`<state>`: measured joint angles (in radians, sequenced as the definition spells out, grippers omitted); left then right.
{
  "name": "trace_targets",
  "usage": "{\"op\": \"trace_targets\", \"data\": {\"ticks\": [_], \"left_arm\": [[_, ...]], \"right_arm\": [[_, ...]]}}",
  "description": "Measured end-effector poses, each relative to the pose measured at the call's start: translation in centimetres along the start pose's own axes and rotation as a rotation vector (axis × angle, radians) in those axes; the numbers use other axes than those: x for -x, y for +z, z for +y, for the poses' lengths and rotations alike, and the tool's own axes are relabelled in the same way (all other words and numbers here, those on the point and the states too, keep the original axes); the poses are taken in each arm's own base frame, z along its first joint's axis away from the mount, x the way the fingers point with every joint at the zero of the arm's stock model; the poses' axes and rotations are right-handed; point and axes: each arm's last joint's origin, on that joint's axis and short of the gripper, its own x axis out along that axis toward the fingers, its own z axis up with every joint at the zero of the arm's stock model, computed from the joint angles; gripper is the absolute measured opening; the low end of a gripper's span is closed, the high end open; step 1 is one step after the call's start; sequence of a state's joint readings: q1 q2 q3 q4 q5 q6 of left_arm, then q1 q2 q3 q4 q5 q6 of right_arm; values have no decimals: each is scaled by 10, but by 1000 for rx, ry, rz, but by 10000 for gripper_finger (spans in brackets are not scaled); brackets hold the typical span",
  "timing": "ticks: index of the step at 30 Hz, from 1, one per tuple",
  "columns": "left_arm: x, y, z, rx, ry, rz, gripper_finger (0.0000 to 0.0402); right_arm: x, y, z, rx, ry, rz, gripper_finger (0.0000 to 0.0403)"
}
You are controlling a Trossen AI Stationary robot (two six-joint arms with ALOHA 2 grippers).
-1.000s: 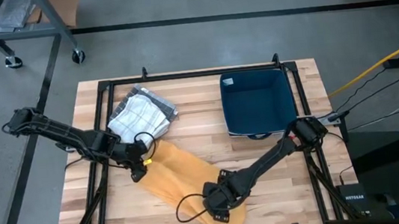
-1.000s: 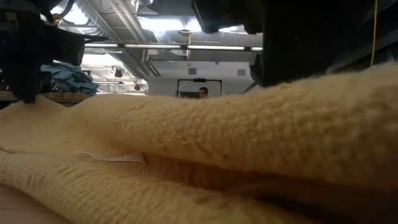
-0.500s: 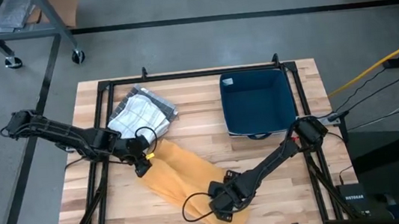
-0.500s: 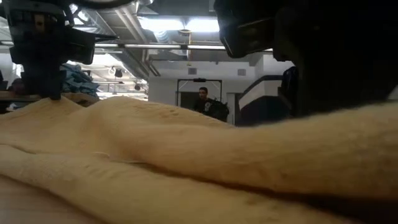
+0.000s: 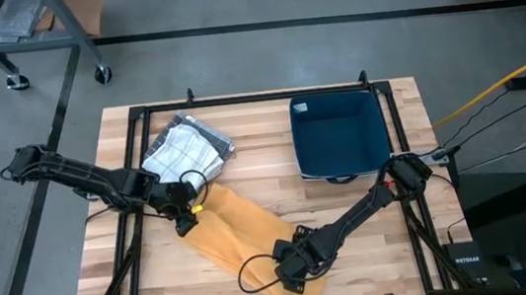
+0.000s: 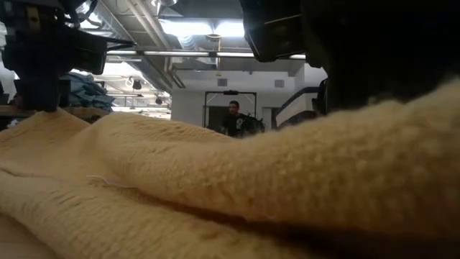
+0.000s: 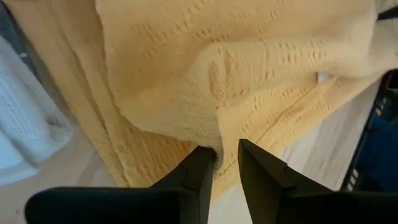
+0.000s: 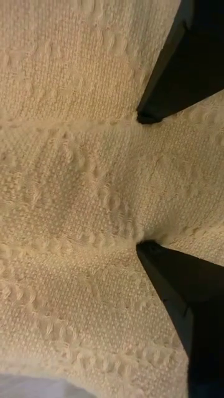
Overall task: Fold towel
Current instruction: Fold the yellow towel
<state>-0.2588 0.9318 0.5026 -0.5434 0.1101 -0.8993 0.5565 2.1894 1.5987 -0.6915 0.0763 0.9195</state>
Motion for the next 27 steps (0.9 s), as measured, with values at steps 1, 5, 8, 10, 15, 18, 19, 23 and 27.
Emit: {"op": "trace_targets", "data": {"ticks": [1,5,8,10,15,18,19,23,27], "left_arm": [[0,0,0,-11,-1,1,68],[0,0,0,-31,-2,2,68],[0,0,0,-41,-2,2,68],[0,0,0,-43,-2,2,68],[0,0,0,-76,-2,1,68],[0,0,0,-96,6,-9,68],[0,1,0,-96,12,-17,68],[0,4,2,-73,29,-48,68],[1,8,5,-35,34,-63,68]], "right_arm": [[1,0,0,-1,2,0,348],[8,1,1,-3,29,1,301],[18,3,2,-5,52,-11,260],[25,4,3,-6,70,-23,236],[26,5,8,-4,157,11,192],[27,7,13,-1,231,9,175],[27,7,16,3,250,-1,170],[28,6,24,12,278,-52,147],[14,-1,25,22,256,-12,115]]}}
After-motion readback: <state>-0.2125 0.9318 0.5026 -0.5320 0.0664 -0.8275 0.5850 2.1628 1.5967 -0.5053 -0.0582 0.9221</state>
